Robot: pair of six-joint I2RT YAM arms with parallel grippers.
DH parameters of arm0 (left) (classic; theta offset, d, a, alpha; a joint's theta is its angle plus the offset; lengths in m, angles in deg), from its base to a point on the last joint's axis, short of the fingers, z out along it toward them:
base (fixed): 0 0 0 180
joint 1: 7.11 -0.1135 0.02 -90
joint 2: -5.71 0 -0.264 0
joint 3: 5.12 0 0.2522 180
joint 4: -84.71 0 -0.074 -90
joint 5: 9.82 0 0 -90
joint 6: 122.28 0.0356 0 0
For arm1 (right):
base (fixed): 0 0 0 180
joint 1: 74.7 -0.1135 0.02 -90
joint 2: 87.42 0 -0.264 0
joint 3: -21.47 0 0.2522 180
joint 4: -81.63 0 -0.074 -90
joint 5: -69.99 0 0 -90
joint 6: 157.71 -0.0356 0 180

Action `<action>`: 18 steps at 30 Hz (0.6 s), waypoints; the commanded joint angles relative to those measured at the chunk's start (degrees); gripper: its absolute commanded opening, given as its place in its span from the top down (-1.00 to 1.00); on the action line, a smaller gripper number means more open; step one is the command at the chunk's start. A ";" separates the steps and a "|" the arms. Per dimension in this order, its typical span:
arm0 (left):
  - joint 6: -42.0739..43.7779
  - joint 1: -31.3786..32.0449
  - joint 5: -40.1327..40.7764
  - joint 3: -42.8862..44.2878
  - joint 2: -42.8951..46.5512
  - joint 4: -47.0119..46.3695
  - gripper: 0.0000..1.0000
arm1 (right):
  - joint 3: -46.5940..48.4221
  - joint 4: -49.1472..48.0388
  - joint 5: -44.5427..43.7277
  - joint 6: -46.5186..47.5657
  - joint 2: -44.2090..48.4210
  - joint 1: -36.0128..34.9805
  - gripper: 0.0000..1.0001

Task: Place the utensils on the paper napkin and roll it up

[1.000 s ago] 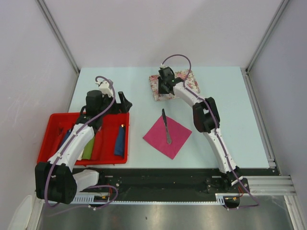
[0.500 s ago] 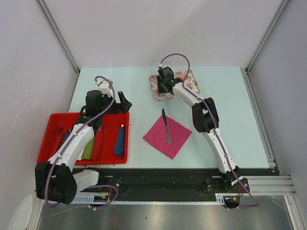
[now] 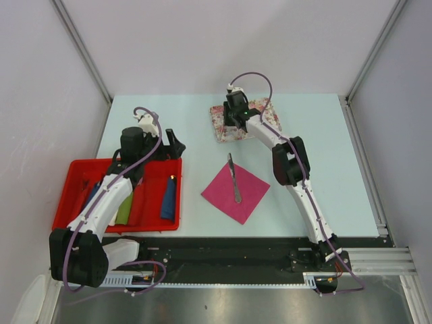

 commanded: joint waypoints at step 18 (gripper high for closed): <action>-0.95 -0.56 -0.55 2.34 -0.95 -3.16 -0.99 | 7.65 3.98 -4.81 5.17 -5.44 -2.71 0.39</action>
